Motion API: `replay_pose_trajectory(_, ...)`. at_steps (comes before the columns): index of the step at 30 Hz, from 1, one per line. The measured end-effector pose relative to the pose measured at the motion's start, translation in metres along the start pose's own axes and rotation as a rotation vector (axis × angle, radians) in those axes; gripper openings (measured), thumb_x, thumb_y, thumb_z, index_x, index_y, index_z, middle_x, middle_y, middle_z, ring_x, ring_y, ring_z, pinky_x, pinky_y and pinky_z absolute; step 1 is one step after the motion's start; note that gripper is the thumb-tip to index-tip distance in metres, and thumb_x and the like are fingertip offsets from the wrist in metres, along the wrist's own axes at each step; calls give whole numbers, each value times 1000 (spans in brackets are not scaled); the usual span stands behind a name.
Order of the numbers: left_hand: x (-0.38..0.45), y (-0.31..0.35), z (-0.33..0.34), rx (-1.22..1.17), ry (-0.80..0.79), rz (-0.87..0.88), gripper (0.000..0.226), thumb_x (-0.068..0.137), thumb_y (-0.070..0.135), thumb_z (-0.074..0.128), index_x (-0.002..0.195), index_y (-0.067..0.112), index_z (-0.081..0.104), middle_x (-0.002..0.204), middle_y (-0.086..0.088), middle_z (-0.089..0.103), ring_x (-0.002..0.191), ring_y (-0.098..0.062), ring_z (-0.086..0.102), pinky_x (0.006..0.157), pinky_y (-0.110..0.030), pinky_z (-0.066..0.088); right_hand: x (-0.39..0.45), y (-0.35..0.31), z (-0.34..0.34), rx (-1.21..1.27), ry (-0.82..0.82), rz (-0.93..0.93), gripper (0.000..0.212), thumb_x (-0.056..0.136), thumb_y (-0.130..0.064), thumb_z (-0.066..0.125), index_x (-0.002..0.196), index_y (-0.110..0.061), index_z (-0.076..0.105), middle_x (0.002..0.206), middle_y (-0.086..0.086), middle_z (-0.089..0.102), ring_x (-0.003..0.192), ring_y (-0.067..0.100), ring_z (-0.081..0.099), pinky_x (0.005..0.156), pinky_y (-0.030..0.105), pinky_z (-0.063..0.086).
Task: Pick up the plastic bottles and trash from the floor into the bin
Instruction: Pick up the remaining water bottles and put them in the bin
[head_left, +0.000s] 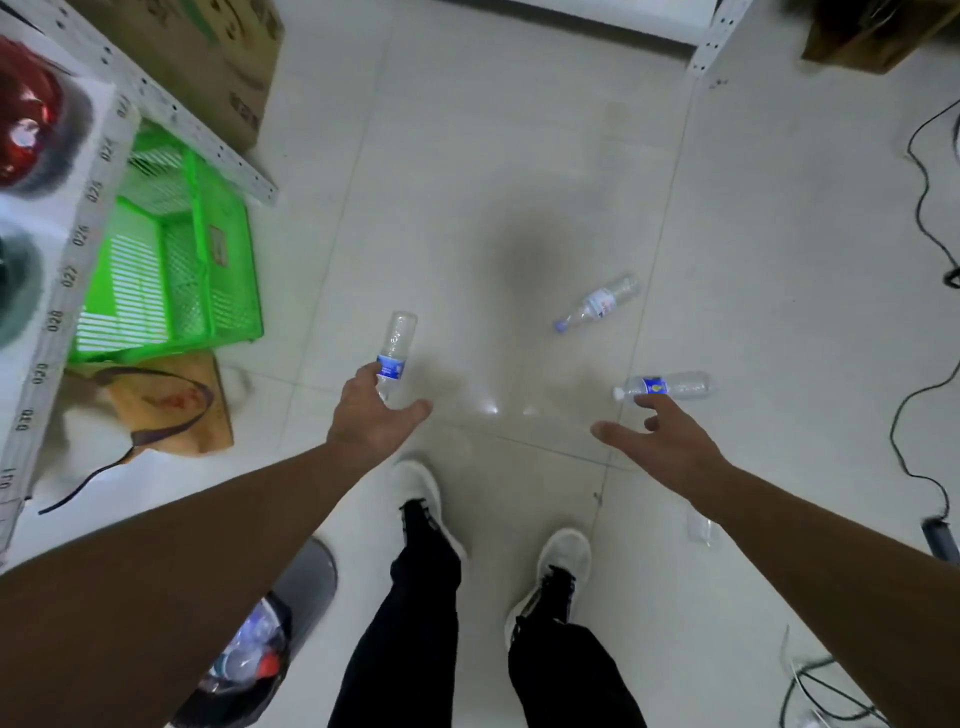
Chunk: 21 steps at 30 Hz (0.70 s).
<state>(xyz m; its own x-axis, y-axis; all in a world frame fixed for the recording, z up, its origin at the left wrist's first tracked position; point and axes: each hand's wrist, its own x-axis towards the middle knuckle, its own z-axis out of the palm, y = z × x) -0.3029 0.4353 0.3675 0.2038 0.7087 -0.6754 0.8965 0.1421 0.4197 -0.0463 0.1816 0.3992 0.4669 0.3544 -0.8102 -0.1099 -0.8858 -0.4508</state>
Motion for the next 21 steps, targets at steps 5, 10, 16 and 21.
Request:
replay_pose_trajectory(5, 69, 5, -11, -37, -45, 3, 99, 82, 46, 90, 163, 23, 40, 150, -1, 50, 134, -24, 56, 109, -40, 48, 45, -44, 19, -55, 11, 45, 92, 78, -63, 86, 156, -31, 48, 152, 10, 56, 138, 22, 55, 97, 33, 40)
replay_pose_trajectory(10, 150, -3, -28, 60, -56, -41, 102, 79, 48, 90, 164, 21, 39, 155, -9, 52, 136, -30, 58, 108, -43, 49, 110, -84, 30, -390, 16, 20, 92, 79, -55, 88, 157, -31, 46, 149, 8, 54, 135, 26, 57, 106, 44, 50)
replay_pose_trajectory(16, 226, -21, -15, 152, -54, -86, 105, 74, 55, 88, 163, 26, 39, 157, -8, 51, 138, -33, 58, 104, -41, 46, 210, -92, 41, -599, 40, 19, 96, 74, -56, 85, 158, -33, 43, 146, 10, 54, 125, 34, 63, 99, 45, 54)
replay_pose_trajectory(21, 296, -51, 48, 153, -49, -147, 105, 75, 45, 89, 164, 21, 37, 158, -14, 50, 140, -37, 57, 113, -49, 49, 324, -59, 50, -769, 22, -34, 101, 76, -42, 87, 163, -34, 35, 157, 10, 42, 134, 40, 51, 99, 49, 52)
